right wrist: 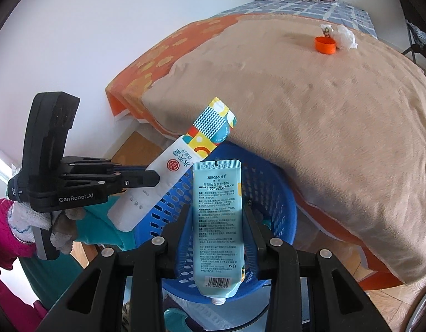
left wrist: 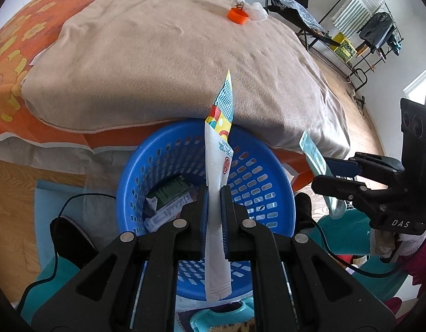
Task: Collect trash
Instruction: 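Carry white packet and blue tube over the blue basket and release both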
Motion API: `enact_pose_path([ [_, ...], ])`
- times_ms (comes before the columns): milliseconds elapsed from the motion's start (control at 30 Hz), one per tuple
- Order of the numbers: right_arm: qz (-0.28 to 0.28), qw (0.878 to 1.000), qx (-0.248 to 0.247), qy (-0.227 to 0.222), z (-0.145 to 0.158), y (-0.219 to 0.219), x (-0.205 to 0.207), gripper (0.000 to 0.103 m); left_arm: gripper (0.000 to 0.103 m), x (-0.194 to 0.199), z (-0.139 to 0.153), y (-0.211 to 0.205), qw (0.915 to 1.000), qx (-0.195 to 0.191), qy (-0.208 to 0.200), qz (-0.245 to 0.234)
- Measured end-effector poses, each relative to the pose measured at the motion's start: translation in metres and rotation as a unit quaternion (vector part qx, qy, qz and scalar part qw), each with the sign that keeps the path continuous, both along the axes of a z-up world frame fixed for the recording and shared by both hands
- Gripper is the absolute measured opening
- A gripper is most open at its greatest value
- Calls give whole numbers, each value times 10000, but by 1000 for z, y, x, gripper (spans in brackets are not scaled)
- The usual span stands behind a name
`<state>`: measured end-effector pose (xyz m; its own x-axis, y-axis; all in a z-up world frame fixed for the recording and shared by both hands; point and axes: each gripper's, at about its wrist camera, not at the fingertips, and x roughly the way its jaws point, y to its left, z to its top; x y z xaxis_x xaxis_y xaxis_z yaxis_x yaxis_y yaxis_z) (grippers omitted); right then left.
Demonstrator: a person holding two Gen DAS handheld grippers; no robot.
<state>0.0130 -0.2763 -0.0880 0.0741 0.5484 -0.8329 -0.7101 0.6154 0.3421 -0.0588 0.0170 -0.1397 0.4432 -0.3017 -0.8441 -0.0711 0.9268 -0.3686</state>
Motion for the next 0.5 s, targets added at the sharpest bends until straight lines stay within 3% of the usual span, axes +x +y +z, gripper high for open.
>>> enact_pose_path([
  [167, 33, 10000, -30, 72, -4, 3, -3, 36, 7, 1, -5, 1, 9999, 15, 100, -8],
  [300, 50, 9999, -39, 115, -6, 7, 0, 36, 28, 1, -6, 1, 9999, 85, 120, 32],
  [467, 60, 9999, -68, 132, -8, 10, -1, 39, 30, 1, -7, 1, 9998, 169, 129, 48],
  [500, 53, 9999, -89, 128, -8, 11, -1, 43, 35, 1, -8, 1, 9997, 176, 136, 54],
])
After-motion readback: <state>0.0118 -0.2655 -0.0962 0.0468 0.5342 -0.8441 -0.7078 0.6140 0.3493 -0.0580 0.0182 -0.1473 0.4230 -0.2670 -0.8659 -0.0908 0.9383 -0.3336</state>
